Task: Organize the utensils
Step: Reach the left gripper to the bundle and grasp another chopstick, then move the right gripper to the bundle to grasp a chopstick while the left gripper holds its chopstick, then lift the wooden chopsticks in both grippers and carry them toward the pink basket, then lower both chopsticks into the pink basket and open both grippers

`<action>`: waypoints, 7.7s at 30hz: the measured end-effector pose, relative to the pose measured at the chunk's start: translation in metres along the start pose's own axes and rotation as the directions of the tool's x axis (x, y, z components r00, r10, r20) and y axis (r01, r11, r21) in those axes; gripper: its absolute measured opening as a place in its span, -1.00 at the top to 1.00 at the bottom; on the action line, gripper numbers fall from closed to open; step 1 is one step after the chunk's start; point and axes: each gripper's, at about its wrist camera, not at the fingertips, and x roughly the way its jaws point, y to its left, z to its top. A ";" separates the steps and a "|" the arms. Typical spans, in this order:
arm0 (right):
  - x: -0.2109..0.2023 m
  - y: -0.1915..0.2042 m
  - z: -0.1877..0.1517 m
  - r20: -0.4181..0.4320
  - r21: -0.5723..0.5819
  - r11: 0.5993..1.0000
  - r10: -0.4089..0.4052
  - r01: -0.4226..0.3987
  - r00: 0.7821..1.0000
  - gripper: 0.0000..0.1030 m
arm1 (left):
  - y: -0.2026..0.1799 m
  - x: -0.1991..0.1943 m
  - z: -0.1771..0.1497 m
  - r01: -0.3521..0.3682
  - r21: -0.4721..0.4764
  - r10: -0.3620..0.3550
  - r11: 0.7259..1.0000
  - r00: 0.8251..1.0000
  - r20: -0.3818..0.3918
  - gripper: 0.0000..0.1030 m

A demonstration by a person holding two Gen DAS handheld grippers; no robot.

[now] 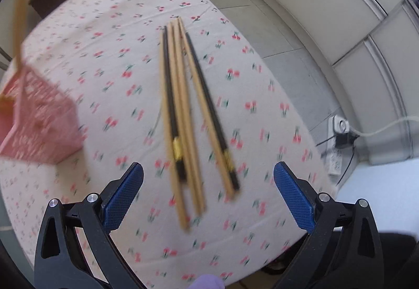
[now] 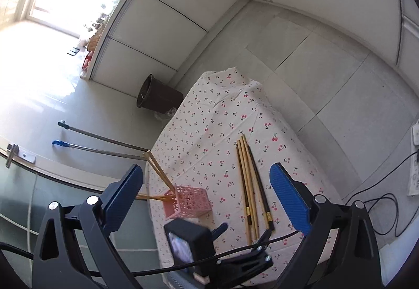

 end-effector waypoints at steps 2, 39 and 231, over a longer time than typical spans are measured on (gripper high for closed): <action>-0.001 -0.003 0.003 -0.004 0.011 1.000 0.012 -0.012 1.000 -0.84 | 0.006 0.008 0.030 -0.030 -0.014 0.030 0.999 0.999 -0.024 -0.81; 0.033 -0.019 0.010 -0.109 0.040 0.998 -0.048 0.053 0.993 -0.83 | 0.056 0.054 0.120 -0.082 -0.088 0.075 0.993 0.994 -0.079 0.92; 0.070 0.202 -0.110 0.174 -0.663 0.729 -0.068 0.168 0.982 0.00 | 0.148 -0.276 -0.078 -0.028 -0.423 0.314 0.906 0.716 0.624 -0.10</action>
